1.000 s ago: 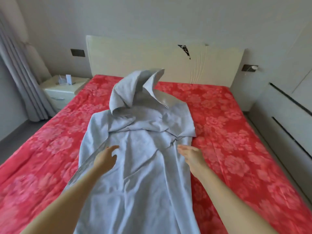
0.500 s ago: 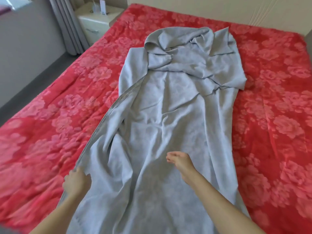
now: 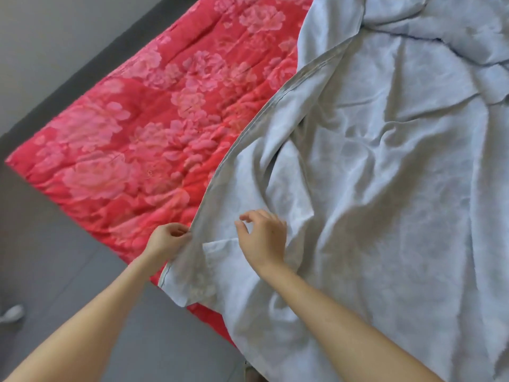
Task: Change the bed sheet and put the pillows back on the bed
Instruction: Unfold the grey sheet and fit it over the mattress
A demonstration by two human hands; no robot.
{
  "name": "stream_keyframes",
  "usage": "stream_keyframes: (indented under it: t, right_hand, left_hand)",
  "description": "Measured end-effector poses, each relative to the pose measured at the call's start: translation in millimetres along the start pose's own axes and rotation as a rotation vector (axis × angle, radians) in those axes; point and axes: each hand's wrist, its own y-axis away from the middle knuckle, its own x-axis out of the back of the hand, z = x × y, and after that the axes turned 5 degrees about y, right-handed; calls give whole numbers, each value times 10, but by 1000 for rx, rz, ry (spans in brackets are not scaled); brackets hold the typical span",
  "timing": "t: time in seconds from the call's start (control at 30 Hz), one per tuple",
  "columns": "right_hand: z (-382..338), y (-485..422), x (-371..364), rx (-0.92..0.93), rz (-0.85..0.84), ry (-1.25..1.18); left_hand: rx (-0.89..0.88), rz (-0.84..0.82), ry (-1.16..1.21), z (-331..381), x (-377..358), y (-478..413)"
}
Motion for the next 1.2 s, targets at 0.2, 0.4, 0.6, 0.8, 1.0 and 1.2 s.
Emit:
stream_keyframes:
  t: [0.2, 0.4, 0.6, 0.8, 1.0, 1.2]
  right_hand:
    - [-412, 53, -175, -215, -302, -226]
    - [-191, 139, -264, -350, -220, -473]
    - [33, 455, 45, -328, -164, -564]
    - [553, 927, 931, -350, 187, -459]
    - [1468, 1907, 2822, -415, 478, -223]
    - [2005, 3188, 4142, -557, 684, 168]
  left_hand:
    - [-126, -226, 326, 269, -3, 622]
    - [-162, -46, 203, 273, -226, 806]
    - [-418, -75, -58, 365, -404, 1098]
    - [-414, 166, -94, 526, -180, 1353]
    - [-247, 243, -119, 739, 63, 1808]
    - [-309, 238, -203, 1176, -295, 2399]
